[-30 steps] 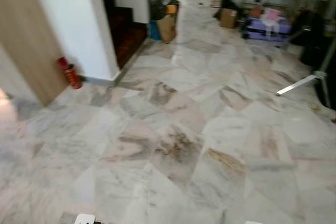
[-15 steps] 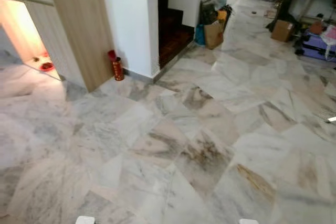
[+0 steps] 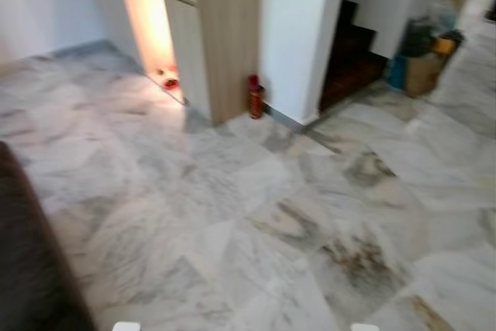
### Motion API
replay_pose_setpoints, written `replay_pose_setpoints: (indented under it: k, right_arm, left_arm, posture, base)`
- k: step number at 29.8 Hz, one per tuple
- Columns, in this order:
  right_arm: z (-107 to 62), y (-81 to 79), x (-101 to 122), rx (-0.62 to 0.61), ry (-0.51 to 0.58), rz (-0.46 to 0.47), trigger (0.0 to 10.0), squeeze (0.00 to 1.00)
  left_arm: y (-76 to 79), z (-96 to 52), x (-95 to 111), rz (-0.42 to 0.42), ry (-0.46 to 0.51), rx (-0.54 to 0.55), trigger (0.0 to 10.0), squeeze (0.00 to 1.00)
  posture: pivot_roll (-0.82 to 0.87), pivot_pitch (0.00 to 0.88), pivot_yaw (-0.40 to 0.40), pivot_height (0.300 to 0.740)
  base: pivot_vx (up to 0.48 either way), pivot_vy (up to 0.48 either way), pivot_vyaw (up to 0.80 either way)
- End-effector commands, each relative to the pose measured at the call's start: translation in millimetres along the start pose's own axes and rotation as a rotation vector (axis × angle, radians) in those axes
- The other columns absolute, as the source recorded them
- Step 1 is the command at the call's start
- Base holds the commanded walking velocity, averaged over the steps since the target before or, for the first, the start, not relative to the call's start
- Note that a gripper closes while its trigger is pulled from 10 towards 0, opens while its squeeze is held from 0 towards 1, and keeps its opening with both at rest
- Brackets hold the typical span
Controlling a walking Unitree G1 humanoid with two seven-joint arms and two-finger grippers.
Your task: Move the pillow to the sofa from floor
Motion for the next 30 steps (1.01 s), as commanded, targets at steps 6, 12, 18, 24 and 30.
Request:
replay_pose_setpoints:
  k: [6,12,18,24,30]
  right_arm:
    - [1.8,-5.3,6.0,0.017,0.010,0.001,10.0,0.00]
    - [1.9,-5.0,6.6,0.017,0.012,0.007,10.0,0.00]
    - [1.8,-6.5,6.4,0.027,0.012,0.006,10.0,0.00]
    - [1.5,-7.3,4.8,0.030,0.008,0.005,10.0,0.00]
    - [1.0,-8.2,2.6,0.032,0.001,0.010,10.0,0.00]
  left_arm:
    - [-7.8,-1.2,-2.9,0.016,-0.017,0.023,10.0,0.00]
    - [-11.9,-2.0,-4.2,0.001,-0.016,0.039,10.0,0.00]
    - [-13.7,-2.4,-4.1,-0.002,-0.011,0.045,10.0,0.00]
    - [-15.4,-2.7,-3.6,-0.005,-0.005,0.050,10.0,0.00]
    - [-16.3,-2.8,-2.6,-0.005,0.000,0.053,10.0,0.00]
  posture:
    - [-0.08,0.036,-0.001,0.740]
    - [-0.08,0.034,-0.003,0.740]
    - [-0.08,0.034,-0.004,0.740]
    - [-0.07,0.038,-0.004,0.740]
    - [-0.07,0.040,-0.002,0.740]
  base:
    - [0.000,0.000,0.80]
    - [0.000,0.000,0.80]
    - [0.000,0.000,0.80]
    - [0.000,0.000,0.80]
    - [0.000,0.000,0.80]
Point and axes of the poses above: a point about 5 cm out from each wrist's last joint towards the gripper, its own z axis pointing out of the wrist towards the gripper, its own x axis along the axis of the wrist's last joint, y = z × x, the point moved 3 cm from there along z, pointing out of the wrist towards the gripper, and after that the axes turned 14 degrees about -z, right-handed, at the moved point
